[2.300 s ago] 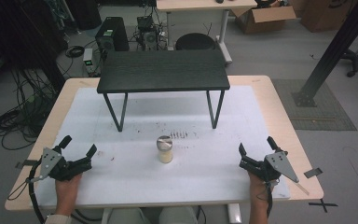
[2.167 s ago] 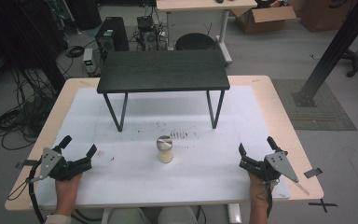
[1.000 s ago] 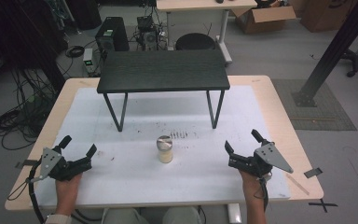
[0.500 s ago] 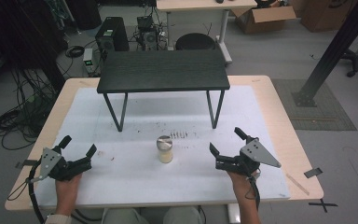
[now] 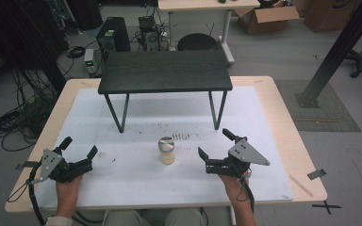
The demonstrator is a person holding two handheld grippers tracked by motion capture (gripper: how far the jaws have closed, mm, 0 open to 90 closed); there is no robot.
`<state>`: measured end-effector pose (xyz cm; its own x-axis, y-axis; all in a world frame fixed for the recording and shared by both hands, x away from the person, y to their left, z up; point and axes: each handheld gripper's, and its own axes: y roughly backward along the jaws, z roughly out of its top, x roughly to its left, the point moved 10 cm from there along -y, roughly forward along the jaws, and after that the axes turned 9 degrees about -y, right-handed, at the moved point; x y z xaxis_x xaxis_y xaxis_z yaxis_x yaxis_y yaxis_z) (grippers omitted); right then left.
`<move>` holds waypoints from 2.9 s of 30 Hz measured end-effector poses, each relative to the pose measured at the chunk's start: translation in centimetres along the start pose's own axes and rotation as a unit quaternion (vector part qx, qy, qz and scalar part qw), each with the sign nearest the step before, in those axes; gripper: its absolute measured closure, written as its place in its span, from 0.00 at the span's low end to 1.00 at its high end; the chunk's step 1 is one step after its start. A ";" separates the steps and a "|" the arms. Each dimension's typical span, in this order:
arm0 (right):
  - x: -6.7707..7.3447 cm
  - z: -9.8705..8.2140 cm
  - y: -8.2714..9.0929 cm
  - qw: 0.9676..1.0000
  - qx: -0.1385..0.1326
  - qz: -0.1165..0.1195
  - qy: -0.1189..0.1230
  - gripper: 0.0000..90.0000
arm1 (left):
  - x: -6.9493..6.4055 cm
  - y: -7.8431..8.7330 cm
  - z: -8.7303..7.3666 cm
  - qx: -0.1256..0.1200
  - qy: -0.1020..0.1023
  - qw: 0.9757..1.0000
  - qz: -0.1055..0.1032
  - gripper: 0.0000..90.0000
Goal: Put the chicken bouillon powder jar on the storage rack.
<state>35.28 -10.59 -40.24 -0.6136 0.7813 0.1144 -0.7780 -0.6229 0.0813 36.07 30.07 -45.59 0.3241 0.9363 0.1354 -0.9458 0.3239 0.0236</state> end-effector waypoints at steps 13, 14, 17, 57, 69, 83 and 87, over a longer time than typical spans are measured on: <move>2.8 -0.7 -1.5 0.999 0.021 0.040 0.004 0.00 | 0.0 0.0 0.0 -0.002 0.001 1.000 0.000 0.00; 3.0 -0.8 -1.7 0.999 0.023 0.043 0.004 0.00 | 0.0 0.0 0.0 -0.002 0.001 1.000 0.000 0.00; 3.5 -1.0 -2.2 0.998 0.031 0.051 0.004 0.00 | 0.0 0.0 0.0 -0.001 0.000 1.000 0.000 0.00; 7.2 -4.9 -7.8 0.990 0.106 0.091 0.014 0.01 | 0.1 0.1 0.1 -0.005 0.004 1.000 0.000 0.00; 7.7 -5.9 -9.4 0.987 0.131 0.097 0.014 0.03 | 0.1 0.1 0.1 -0.006 0.005 1.000 0.000 0.00; 7.9 -6.5 -10.0 0.985 0.134 0.105 0.007 0.16 | 0.1 0.1 0.1 -0.006 0.005 1.000 0.000 0.00; 7.9 -6.8 -10.2 0.984 0.135 0.113 0.000 0.24 | 0.1 0.1 0.1 -0.005 0.005 1.000 0.000 0.00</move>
<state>37.46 2.18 -46.89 -0.7663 0.6222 0.1599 -0.5578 -0.7679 0.3149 36.00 30.14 -45.51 0.3251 0.9372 0.1262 -0.9453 0.3260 0.0135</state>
